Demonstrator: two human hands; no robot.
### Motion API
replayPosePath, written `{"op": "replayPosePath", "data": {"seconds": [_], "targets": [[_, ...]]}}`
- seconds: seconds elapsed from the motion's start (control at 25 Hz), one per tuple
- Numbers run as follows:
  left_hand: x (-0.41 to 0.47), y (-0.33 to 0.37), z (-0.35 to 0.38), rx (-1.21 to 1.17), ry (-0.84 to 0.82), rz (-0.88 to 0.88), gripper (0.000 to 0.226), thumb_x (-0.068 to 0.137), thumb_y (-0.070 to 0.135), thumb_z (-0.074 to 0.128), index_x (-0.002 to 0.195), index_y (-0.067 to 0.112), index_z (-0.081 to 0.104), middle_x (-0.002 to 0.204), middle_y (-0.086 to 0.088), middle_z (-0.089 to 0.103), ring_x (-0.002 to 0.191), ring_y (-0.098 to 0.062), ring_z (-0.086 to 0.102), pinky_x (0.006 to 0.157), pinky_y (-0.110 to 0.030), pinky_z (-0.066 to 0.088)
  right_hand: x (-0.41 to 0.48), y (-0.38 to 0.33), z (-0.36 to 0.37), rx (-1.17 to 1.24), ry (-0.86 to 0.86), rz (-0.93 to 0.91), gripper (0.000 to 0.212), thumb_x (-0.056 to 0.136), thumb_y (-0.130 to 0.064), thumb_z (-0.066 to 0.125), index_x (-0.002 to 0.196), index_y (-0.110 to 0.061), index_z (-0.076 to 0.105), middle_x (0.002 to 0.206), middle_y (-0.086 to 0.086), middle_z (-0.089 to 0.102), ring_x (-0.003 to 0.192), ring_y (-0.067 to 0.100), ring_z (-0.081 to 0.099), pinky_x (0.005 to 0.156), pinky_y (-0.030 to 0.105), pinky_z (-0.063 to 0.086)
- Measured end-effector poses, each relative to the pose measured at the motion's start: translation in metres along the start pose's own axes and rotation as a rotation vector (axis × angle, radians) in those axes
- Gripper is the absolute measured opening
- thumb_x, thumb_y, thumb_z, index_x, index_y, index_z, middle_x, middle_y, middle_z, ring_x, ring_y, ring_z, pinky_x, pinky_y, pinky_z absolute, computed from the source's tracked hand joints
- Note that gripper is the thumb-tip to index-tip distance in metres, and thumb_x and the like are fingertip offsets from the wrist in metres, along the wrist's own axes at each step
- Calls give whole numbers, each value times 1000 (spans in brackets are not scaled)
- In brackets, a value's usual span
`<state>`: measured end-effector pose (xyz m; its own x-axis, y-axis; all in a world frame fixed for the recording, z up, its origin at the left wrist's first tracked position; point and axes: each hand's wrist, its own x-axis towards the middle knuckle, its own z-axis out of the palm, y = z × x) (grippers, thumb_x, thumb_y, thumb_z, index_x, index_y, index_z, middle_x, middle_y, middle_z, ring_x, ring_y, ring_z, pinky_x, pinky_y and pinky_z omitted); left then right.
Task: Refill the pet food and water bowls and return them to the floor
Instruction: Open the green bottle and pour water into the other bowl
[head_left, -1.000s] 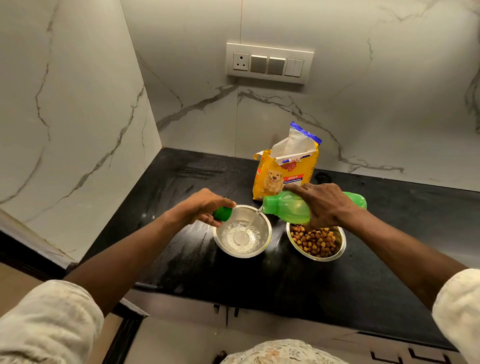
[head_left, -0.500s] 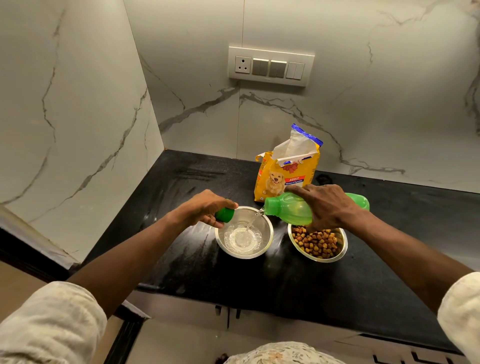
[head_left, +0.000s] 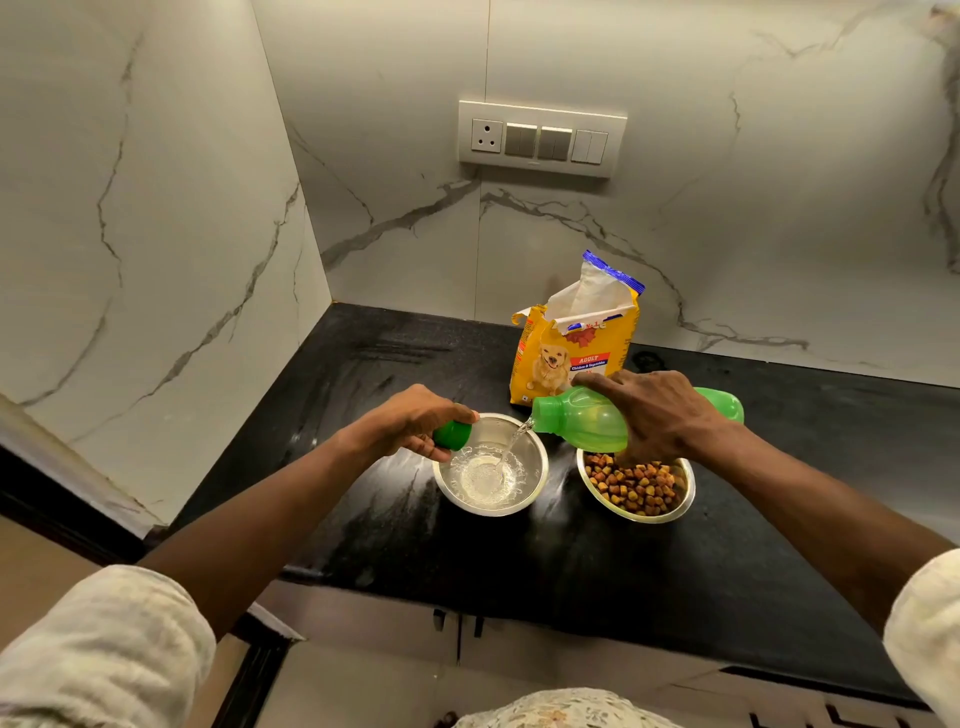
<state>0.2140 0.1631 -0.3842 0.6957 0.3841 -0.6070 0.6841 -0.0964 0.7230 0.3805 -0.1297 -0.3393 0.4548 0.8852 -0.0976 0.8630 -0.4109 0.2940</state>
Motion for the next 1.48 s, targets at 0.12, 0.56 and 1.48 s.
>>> {"op": "replayPosePath", "data": {"seconds": [0.12, 0.56, 1.48], "targets": [[-2, 1, 2, 7, -1, -4, 50, 84, 37, 85, 118, 5, 68, 113, -23, 69, 77, -29, 80, 59, -29, 63, -2, 1, 0, -1, 9, 6, 128, 56, -74, 79, 155, -42, 4, 122, 4, 66, 87, 24, 68, 72, 31, 52], [-7, 7, 7, 9, -16, 15, 35, 84, 36, 85, 103, 10, 69, 112, -24, 68, 78, -28, 80, 64, -31, 65, -5, 7, -3, -16, 4, 10, 127, 58, -76, 77, 155, -40, 3, 121, 5, 66, 86, 22, 67, 73, 30, 51], [-8, 20, 10, 9, -1, 34, 48, 87, 40, 82, 114, 5, 63, 111, -23, 69, 76, -26, 78, 65, -30, 66, 6, 19, -8, -47, 18, 0, 129, 56, -73, 80, 157, -40, 8, 118, 5, 66, 84, 23, 65, 67, 29, 43]]}}
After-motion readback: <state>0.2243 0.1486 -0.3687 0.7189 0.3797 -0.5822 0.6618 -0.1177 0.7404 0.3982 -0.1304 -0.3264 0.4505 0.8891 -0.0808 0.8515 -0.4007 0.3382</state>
